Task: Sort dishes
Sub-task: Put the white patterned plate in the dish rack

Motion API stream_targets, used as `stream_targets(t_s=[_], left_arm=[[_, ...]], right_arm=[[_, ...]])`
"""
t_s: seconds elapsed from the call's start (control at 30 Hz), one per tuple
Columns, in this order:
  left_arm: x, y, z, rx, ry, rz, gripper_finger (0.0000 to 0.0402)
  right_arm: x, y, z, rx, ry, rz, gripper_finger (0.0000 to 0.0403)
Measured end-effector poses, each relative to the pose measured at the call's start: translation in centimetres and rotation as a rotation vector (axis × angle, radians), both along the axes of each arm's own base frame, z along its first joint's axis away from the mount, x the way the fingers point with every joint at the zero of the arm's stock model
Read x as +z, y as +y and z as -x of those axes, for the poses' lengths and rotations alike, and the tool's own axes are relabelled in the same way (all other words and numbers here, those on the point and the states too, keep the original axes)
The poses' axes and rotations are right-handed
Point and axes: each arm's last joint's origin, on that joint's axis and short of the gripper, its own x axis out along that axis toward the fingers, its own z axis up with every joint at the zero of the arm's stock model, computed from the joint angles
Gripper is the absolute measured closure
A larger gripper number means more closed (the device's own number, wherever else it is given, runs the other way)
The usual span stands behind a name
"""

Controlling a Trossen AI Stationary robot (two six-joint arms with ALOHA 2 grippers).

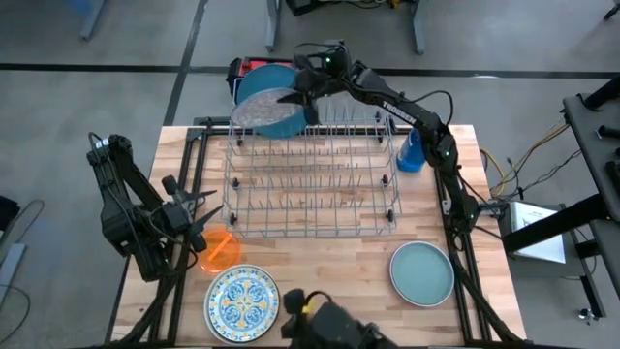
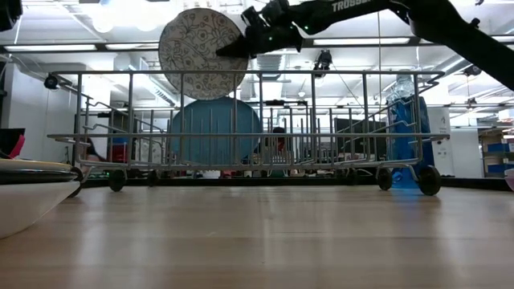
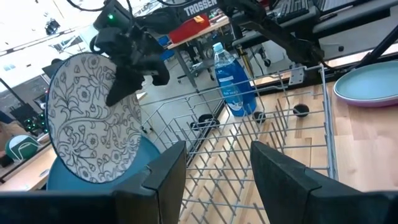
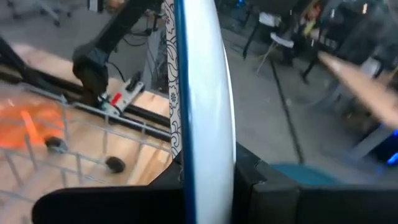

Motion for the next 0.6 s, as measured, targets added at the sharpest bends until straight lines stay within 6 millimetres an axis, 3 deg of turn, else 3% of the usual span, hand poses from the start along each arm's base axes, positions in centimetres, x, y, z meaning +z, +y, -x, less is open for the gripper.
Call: stream_targets(t_s=[0.17, 0.37, 0.47, 0.6], left_arm=[[0.0, 0.0, 0.0, 0.000, -0.004, 0.005, 0.0233], [-0.1, 0.0, 0.0, 0.002, -0.007, 0.014, 0.0233], [-0.1, 0.0, 0.0, 0.001, -0.005, 0.012, 0.0233], [-0.1, 0.0, 0.0, 0.001, -0.003, 0.012, 0.0233]], right_arm=[[0.1, -1.9, 2.6, -0.082, 0.087, -0.084, 0.0379], [3.7, -3.2, 6.8, -0.322, 0.068, -0.304, 0.0379], [4.6, -2.4, 7.7, -0.457, 0.108, -0.281, 0.0379], [6.0, 0.5, 8.6, -0.733, 0.227, -0.156, 0.0379]])
